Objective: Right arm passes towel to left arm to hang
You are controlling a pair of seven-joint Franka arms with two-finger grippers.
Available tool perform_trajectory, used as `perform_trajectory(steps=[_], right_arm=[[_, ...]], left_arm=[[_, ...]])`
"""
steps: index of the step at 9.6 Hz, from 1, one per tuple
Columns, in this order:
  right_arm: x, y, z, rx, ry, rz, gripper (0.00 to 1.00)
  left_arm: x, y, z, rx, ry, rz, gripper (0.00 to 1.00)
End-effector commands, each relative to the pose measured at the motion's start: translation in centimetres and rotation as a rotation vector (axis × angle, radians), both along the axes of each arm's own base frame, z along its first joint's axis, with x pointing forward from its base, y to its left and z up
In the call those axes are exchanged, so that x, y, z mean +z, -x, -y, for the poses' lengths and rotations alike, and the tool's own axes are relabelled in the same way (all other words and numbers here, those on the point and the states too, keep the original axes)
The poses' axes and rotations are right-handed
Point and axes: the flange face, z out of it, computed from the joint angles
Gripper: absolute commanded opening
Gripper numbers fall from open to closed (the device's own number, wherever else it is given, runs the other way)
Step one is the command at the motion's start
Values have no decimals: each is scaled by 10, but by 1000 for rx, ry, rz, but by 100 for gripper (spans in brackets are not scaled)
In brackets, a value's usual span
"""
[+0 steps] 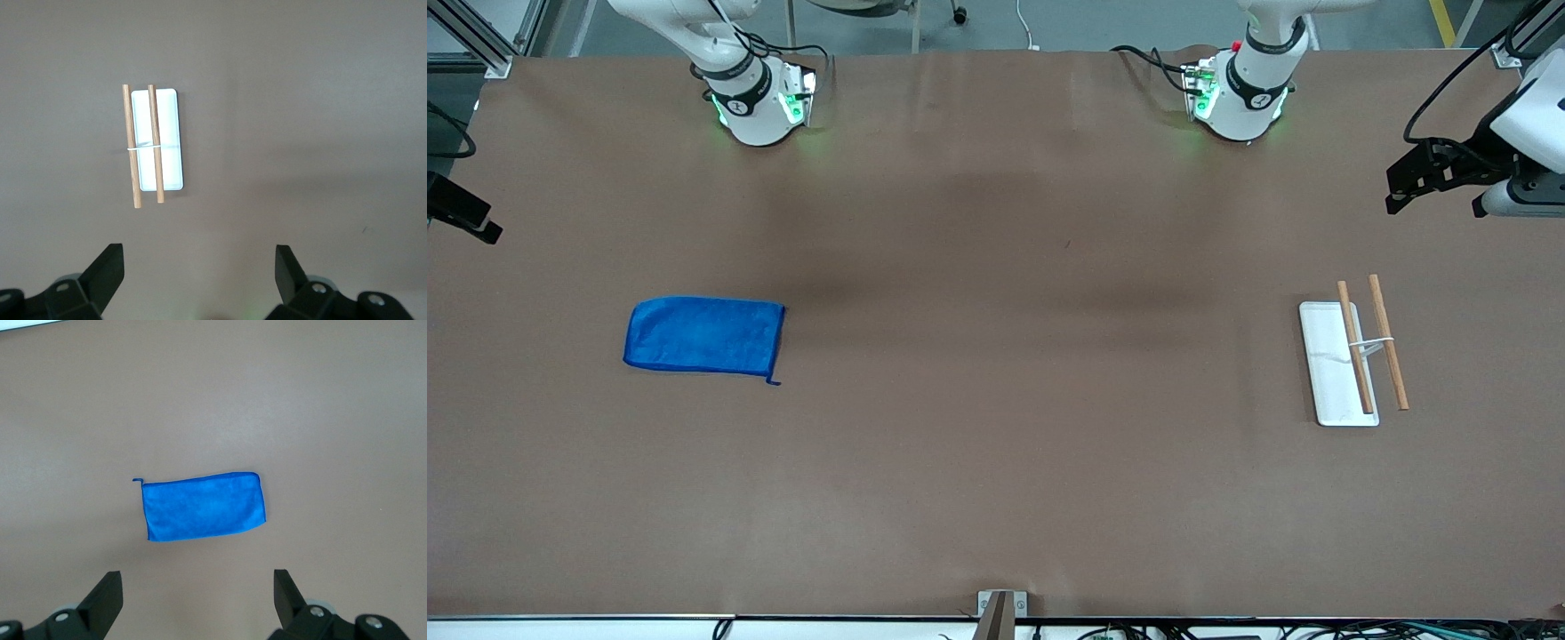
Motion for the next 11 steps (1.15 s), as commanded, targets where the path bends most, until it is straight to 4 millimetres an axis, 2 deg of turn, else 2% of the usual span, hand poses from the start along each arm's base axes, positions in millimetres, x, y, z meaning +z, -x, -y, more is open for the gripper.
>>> perform_trajectory(steps=[1,3,11], right_arm=[[0,3,1,-4,-14,1,100],[0,3,1,-4,-14,1,100],[-1,2,1,-4,-14,0,100]], left_arm=[[-14,-6,-2,9,3,-37,100],[-13,-6,0,95,-1,-33,100],[-10,-7,-4,92,1,-27,100]])
